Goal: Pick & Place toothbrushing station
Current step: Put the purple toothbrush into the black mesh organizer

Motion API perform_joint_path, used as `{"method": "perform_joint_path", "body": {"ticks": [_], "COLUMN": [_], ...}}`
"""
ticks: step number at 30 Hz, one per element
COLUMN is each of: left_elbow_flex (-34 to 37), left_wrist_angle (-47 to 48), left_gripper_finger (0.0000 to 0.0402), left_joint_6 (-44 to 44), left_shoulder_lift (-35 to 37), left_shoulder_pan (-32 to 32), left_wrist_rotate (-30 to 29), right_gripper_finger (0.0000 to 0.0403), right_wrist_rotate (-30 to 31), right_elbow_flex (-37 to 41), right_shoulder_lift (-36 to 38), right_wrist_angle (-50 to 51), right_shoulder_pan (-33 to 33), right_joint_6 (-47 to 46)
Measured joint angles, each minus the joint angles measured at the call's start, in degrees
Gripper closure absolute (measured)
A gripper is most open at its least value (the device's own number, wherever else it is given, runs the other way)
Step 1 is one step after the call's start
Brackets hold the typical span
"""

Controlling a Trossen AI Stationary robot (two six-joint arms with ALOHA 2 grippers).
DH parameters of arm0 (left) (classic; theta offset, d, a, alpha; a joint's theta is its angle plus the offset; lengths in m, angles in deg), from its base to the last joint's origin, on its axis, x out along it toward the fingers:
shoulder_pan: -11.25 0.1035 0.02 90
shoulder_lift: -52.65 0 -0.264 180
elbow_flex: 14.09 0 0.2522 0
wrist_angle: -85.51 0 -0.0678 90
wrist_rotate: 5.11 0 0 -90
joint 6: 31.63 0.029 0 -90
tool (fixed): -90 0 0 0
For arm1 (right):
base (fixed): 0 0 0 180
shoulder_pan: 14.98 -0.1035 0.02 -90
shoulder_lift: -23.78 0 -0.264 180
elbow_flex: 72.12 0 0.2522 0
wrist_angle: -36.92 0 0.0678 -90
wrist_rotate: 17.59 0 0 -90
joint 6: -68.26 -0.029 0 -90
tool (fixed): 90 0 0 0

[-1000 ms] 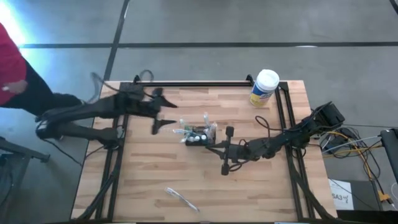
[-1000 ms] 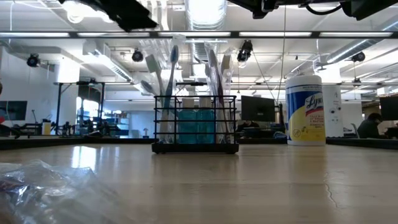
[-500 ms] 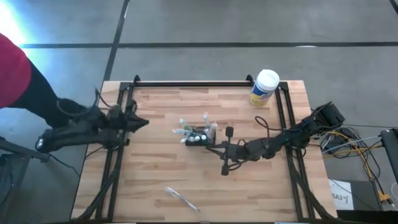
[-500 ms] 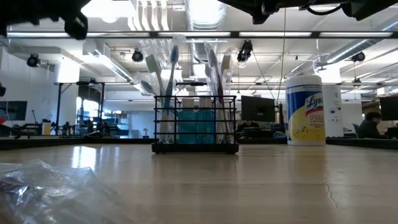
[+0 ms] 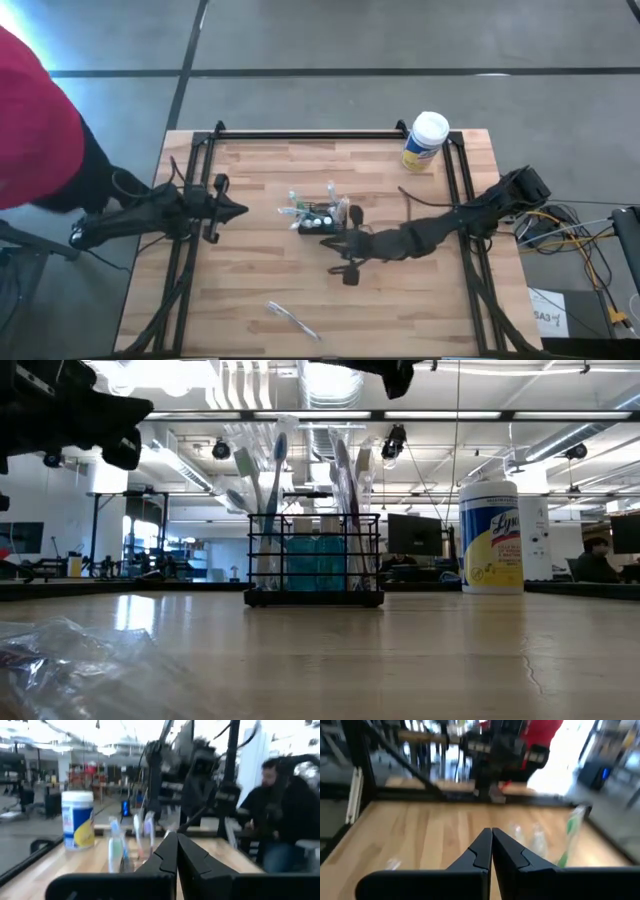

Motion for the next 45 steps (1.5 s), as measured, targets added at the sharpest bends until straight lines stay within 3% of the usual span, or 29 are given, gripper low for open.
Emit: {"method": "perform_joint_path", "body": {"ticks": [5,14,23,31,35,45], "left_elbow_flex": [-1.93,-2.83,-2.93,-2.93,-2.93,-2.93], "left_wrist_angle": [4.45,4.89,4.96,5.47,5.7,6.45], "left_gripper_finger": [0.0397,0.0397,0.0396,0.0396,0.0396,0.0396], "left_joint_6": [0.66,-0.03,-3.97,-4.16,-4.14,-4.25], "left_shoulder_lift": [0.17,0.6,0.7,0.68,0.68,0.68], "left_shoulder_pan": [0.02,0.02,0.05,0.02,0.0,-0.02], "left_wrist_rotate": [-3.39,-3.64,-2.91,-2.35,-2.37,-2.41], "right_gripper_finger": [0.0394,0.0394,0.0392,0.0323,0.0279,0.0235], "right_wrist_rotate": [-3.1,-10.17,-12.27,-14.91,-15.12,-16.28], "right_elbow_flex": [-11.83,-31.59,-55.77,-73.35,-79.55,-79.2], "right_shoulder_lift": [-6.64,-22.6,-39.81,-50.92,-54.14,-54.49], "right_wrist_angle": [16.96,28.78,45.48,51.0,53.62,56.96], "right_shoulder_pan": [-1.39,-5.05,-7.04,-7.58,-7.53,-7.01], "right_joint_6": [-10.11,-19.95,-33.37,-38.89,-41.23,-47.75]}}
